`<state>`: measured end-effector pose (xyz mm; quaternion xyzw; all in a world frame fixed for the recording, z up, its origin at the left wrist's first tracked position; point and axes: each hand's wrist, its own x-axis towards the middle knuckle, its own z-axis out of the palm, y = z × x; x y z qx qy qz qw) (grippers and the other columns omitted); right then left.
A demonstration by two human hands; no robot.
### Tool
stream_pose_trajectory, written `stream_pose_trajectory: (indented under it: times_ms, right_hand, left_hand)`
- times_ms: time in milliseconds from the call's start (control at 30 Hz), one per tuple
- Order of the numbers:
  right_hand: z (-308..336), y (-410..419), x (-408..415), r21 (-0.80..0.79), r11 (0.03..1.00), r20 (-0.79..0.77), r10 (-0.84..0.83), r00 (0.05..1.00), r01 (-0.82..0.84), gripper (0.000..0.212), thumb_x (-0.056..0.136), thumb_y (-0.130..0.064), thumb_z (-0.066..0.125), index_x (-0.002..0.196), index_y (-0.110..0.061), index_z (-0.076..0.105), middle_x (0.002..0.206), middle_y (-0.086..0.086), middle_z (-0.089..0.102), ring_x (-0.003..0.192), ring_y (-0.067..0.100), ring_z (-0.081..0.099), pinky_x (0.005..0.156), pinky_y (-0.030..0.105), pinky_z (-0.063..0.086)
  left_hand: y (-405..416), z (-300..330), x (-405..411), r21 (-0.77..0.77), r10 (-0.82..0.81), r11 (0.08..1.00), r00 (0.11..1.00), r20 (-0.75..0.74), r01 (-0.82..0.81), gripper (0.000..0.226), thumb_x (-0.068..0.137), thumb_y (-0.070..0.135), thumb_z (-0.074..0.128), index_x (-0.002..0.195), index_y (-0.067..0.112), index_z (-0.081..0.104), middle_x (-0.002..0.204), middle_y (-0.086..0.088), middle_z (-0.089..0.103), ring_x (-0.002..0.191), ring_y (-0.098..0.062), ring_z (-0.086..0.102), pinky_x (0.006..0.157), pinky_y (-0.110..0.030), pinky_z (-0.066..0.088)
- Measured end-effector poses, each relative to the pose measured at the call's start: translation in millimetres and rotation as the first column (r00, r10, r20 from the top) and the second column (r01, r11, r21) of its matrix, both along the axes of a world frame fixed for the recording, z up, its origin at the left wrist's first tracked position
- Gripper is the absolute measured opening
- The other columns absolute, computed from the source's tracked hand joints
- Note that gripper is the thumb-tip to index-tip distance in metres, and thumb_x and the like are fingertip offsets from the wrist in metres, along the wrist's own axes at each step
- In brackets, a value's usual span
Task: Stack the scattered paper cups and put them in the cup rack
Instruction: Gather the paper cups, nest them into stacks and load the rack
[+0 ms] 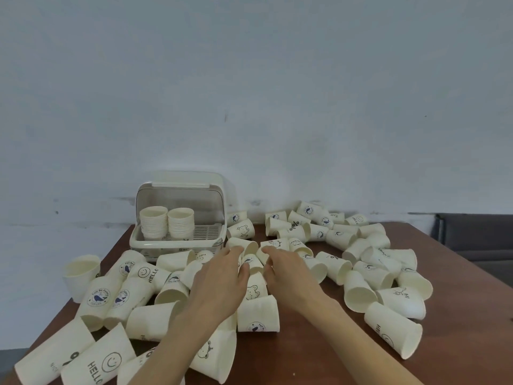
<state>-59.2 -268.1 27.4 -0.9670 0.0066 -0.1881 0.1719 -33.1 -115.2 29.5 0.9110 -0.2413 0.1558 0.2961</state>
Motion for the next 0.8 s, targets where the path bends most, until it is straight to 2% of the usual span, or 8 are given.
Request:
stream_pose_trajectory:
  times_ms: [167, 300, 467, 600, 800]
  right_hand:
    - [1.7, -26.3, -4.4, 0.005, 0.999, -0.034, -0.051, 0.998, 0.051, 0.035, 0.094, -0.017, 0.041, 0.128, -0.017, 0.052, 0.108, 0.001, 0.064, 0.107, 0.025, 0.054, 0.085, 0.038, 0.045]
    - [1.9, -49.5, -10.0, -0.005, 0.998, -0.066, -0.067, 0.996, 0.066, 0.043, 0.095, -0.02, 0.042, 0.138, -0.019, 0.045, 0.12, 0.004, 0.06, 0.115, 0.026, 0.052, 0.092, 0.039, 0.044]
    - [3.6, -91.3, -19.2, -0.023, 0.993, -0.037, -0.12, 0.992, 0.119, 0.034, 0.091, -0.018, 0.043, 0.123, -0.017, 0.055, 0.106, 0.004, 0.065, 0.101, 0.027, 0.058, 0.083, 0.039, 0.045]
    - [9.0, -126.7, -29.9, -0.026, 0.988, -0.034, -0.152, 0.988, 0.151, 0.038, 0.091, -0.021, 0.042, 0.127, -0.017, 0.053, 0.104, 0.002, 0.065, 0.102, 0.026, 0.059, 0.088, 0.044, 0.046]
    - [11.9, -172.8, -42.7, -0.004, 0.978, -0.056, -0.207, 0.977, 0.207, 0.042, 0.093, -0.017, 0.043, 0.135, -0.016, 0.05, 0.111, 0.003, 0.065, 0.107, 0.022, 0.058, 0.09, 0.037, 0.047]
  left_hand:
    - [-27.6, -2.4, 0.7, 0.017, -0.035, 0.999, 0.999, -0.022, 0.035, 0.038, 0.099, 0.036, 0.037, 0.138, 0.031, 0.04, 0.115, 0.008, 0.057, 0.106, -0.017, 0.056, 0.084, -0.034, 0.047]
    - [-54.1, -4.5, 1.0, 0.018, -0.064, 0.998, 0.997, -0.034, 0.064, 0.032, 0.098, 0.036, 0.039, 0.128, 0.027, 0.047, 0.108, 0.009, 0.054, 0.097, -0.018, 0.058, 0.081, -0.038, 0.049]
    - [-98.1, -1.6, -2.0, 0.004, -0.104, 0.995, 0.994, -0.044, 0.104, 0.032, 0.097, 0.035, 0.041, 0.126, 0.026, 0.05, 0.104, 0.006, 0.057, 0.1, -0.02, 0.058, 0.083, -0.041, 0.049]
    - [-135.7, 0.7, -2.5, -0.005, -0.149, 0.989, 0.989, -0.022, 0.149, 0.031, 0.097, 0.034, 0.041, 0.124, 0.025, 0.051, 0.102, 0.005, 0.061, 0.103, -0.022, 0.056, 0.085, -0.041, 0.047]
    - [-187.4, -1.6, -6.1, 0.006, -0.216, 0.976, 0.974, -0.072, 0.217, 0.037, 0.097, 0.036, 0.04, 0.133, 0.028, 0.047, 0.112, 0.007, 0.061, 0.109, -0.019, 0.055, 0.088, -0.041, 0.047]
